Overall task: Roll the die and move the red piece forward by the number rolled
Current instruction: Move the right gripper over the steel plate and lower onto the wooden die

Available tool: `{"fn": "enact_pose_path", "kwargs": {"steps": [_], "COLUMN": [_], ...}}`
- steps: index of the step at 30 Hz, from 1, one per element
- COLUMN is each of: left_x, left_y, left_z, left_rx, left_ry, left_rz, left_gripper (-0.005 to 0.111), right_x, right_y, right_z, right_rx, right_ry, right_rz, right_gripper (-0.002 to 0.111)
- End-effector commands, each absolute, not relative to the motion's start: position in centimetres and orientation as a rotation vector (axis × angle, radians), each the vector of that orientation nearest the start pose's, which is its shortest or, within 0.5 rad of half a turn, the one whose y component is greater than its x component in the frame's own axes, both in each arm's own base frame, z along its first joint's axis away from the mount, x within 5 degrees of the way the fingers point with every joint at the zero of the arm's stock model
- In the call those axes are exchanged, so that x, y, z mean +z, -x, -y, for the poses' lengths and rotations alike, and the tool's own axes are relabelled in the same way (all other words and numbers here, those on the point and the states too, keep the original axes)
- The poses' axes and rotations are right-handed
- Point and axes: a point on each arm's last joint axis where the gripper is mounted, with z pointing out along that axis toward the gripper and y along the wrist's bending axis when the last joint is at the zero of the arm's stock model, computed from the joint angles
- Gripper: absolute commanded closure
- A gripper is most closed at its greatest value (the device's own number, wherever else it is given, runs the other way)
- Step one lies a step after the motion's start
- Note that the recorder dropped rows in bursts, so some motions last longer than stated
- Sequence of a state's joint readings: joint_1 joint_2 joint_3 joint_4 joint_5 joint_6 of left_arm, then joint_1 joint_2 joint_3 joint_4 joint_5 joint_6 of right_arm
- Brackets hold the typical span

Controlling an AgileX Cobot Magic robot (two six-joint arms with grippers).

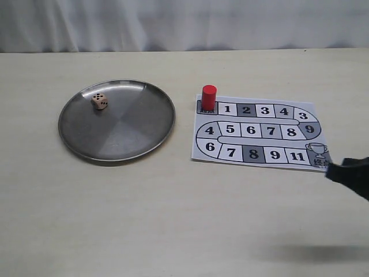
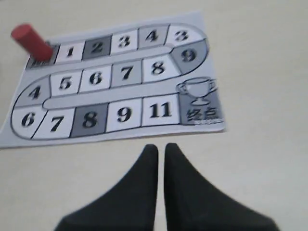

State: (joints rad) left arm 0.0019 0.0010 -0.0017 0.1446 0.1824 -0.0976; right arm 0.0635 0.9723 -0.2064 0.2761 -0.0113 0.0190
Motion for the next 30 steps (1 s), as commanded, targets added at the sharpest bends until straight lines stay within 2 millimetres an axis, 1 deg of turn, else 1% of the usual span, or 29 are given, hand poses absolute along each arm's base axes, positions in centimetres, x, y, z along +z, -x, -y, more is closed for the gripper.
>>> {"fn": "enact_pose_path", "kwargs": {"steps": [1,3,4,6,11,12,13,14,15,16,17,18,19,21,22,23,24,25,26,28,30], "left_x": [19.8,19.8,19.8,19.8,19.8,19.8,19.8,19.8,19.8,19.8,19.8,19.8,19.8,19.8,19.8,19.8,19.8,19.8,19.8,19.8,19.8], "left_y": [-5.6,-5.6,-5.6,-5.6,-5.6,-5.6,-5.6,-5.6,-5.6,-5.6,-5.6,-5.6,-5.6,-5.6,-5.6,-5.6,-5.6,-5.6,-5.6,-5.6,-5.6], "left_z": [-0.2,-0.2,-0.2,-0.2,-0.2,-0.2,-0.2,-0.2,-0.2,-0.2,-0.2,-0.2,-0.2,-0.2,-0.2,-0.2,-0.2,-0.2,-0.2,-0.2,-0.2], "left_rx": [0.054,0.054,0.054,0.054,0.054,0.054,0.054,0.054,0.054,0.054,0.054,0.054,0.054,0.054,0.054,0.054,0.054,0.054,0.054,0.054,0.054], "left_ry": [-0.018,-0.018,-0.018,-0.018,-0.018,-0.018,-0.018,-0.018,-0.018,-0.018,-0.018,-0.018,-0.018,-0.018,-0.018,-0.018,-0.018,-0.018,-0.018,-0.018,-0.018], "left_rz": [-1.655,-1.655,-1.655,-1.655,-1.655,-1.655,-1.655,-1.655,-1.655,-1.655,-1.655,-1.655,-1.655,-1.655,-1.655,-1.655,-1.655,-1.655,-1.655,-1.655,-1.655], "left_gripper": [0.107,0.107,0.107,0.107,0.107,0.107,0.107,0.107,0.107,0.107,0.107,0.107,0.107,0.107,0.107,0.107,0.107,0.107,0.107,0.107,0.107], "right_x": [18.1,17.9,18.0,18.0,17.8,18.1,17.8,18.1,17.7,18.0,17.5,17.4,17.2,17.0,16.3,16.4,15.7,15.6,14.8,13.9,13.0], "right_y": [-18.9,-20.4,-21.3,-22.8,-27.2,-28.1,-29.1,-30.0,-30.8,-32.0,-32.8,-33.6,-34.7,-36.1,-36.9,-37.6,-38.1,-39.0,-39.3,-40.4,-41.4], "right_z": [-5.9,-8.7,-10.3,-13.2,-20.2,-21.4,-22.8,-23.9,-24.8,-26.1,-27.0,-27.7,-28.9,-30.7,-31.6,-32.5,-33.2,-34.1,-34.9,-36.3,-37.2], "right_rx": [0.284,0.321,0.342,0.376,0.395,0.402,0.404,0.414,0.417,0.431,0.432,0.431,0.431,0.441,0.442,0.445,0.442,0.441,0.445,0.441,0.436], "right_ry": [0.028,0.161,0.218,0.306,0.547,0.57,0.603,0.62,0.632,0.643,0.661,0.679,0.708,0.73,0.742,0.756,0.779,0.798,0.809,0.848,0.86], "right_rz": [-2.289,-2.307,-2.31,-2.32,-2.247,-2.222,-2.222,-2.21,-2.221,-2.22,-2.229,-2.223,-2.209,-2.176,-2.17,-2.141,-2.14,-2.112,-2.115,-2.08,-2.048], "right_gripper": [0.104,0.103,0.1,0.09,0.056,0.051,0.046,0.043,0.04,0.037,0.036,0.035,0.035,0.035,0.035,0.035,0.035,0.035,0.035,0.035,0.035]}}
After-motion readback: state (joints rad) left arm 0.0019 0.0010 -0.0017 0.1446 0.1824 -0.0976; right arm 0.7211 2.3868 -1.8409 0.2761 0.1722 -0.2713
